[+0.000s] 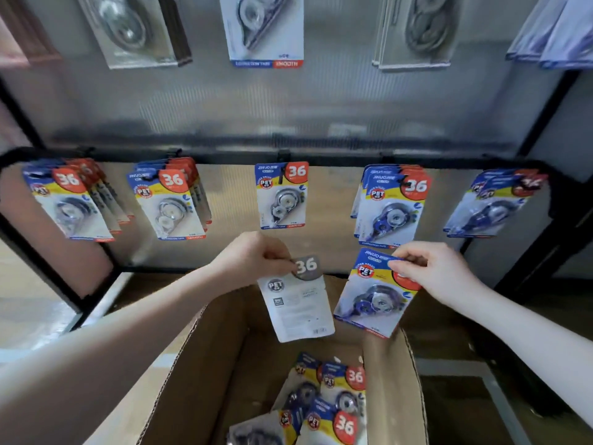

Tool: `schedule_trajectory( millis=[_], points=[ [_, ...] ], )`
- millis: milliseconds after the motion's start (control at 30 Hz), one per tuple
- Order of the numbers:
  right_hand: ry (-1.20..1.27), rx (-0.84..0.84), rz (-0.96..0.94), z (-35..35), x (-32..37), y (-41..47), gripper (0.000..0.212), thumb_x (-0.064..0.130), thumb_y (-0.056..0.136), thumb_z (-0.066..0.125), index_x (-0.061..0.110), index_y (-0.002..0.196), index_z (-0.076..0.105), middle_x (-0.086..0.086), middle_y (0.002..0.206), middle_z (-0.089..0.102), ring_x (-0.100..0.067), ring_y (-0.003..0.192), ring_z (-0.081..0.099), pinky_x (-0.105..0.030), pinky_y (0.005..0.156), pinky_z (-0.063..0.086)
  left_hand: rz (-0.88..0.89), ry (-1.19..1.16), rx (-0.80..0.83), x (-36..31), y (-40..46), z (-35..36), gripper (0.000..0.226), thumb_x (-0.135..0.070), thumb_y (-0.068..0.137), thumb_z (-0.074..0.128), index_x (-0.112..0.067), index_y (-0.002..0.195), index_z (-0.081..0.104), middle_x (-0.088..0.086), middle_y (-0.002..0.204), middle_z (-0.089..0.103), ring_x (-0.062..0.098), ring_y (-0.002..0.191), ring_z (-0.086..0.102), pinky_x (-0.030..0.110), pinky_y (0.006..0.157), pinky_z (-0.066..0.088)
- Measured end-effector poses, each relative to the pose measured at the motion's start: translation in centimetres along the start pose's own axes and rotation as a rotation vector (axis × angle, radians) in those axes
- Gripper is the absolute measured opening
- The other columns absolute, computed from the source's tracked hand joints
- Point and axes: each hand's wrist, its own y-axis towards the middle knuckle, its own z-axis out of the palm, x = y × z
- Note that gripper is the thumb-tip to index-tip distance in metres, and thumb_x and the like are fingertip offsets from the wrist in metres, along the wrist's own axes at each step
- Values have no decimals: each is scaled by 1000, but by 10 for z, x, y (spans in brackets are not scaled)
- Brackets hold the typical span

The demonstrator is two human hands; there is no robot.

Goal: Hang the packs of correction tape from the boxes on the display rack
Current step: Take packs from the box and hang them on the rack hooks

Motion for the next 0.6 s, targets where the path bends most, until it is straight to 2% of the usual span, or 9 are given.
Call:
schedule_trajectory(
  millis=[167, 300, 433, 467, 567, 600],
  points=[
    [39, -74, 1, -38, -5, -2, 10, 18, 84, 67, 19, 74, 68, 0, 77, 71, -18, 76, 68, -47, 74, 55, 30, 46, -14, -30, 12, -6, 11, -25, 80, 71, -25, 71, 65, -14, 63, 59, 2, 57, 51, 16, 54, 39],
    [73, -166, 17, -68, -10, -1, 7, 18, 85, 66, 13, 80, 69, -3, 80, 71, -16, 78, 68, -42, 72, 56, 47, 105, -5, -50, 20, -3, 16, -27, 81, 69, -30, 67, 61, -14, 64, 59, 0, 56, 51, 11, 50, 39],
    [38, -248, 0, -92, -19, -5, 6, 13, 85, 65, 8, 82, 67, -2, 79, 68, -8, 74, 62, -21, 61, 50, 37, 137, -10, -65, 30, 1, 10, -30, 81, 67, -26, 73, 65, -11, 67, 61, 3, 57, 51, 17, 52, 40],
    [20, -279, -3, -97, -22, -6, 6, 13, 84, 66, 8, 82, 68, 0, 77, 67, -9, 73, 62, -20, 60, 48, 44, 147, -11, -68, 32, 2, 9, -30, 81, 67, -24, 74, 66, -10, 68, 62, 3, 59, 52, 18, 53, 41],
    [-30, -373, -1, -115, -33, -5, 4, 12, 83, 67, 8, 82, 69, 0, 76, 65, -15, 74, 60, -32, 69, 47, 59, 160, -13, -79, 38, 6, 10, -31, 82, 67, -22, 77, 68, -9, 71, 64, 6, 66, 58, 23, 59, 47],
    [-34, -395, -1, -121, -36, -5, 4, 12, 83, 68, 9, 82, 69, -1, 77, 65, -16, 75, 60, -32, 70, 46, 61, 154, -12, -82, 39, 7, 10, -31, 81, 67, -22, 77, 68, -9, 71, 65, 8, 68, 59, 27, 62, 49]
  ],
)
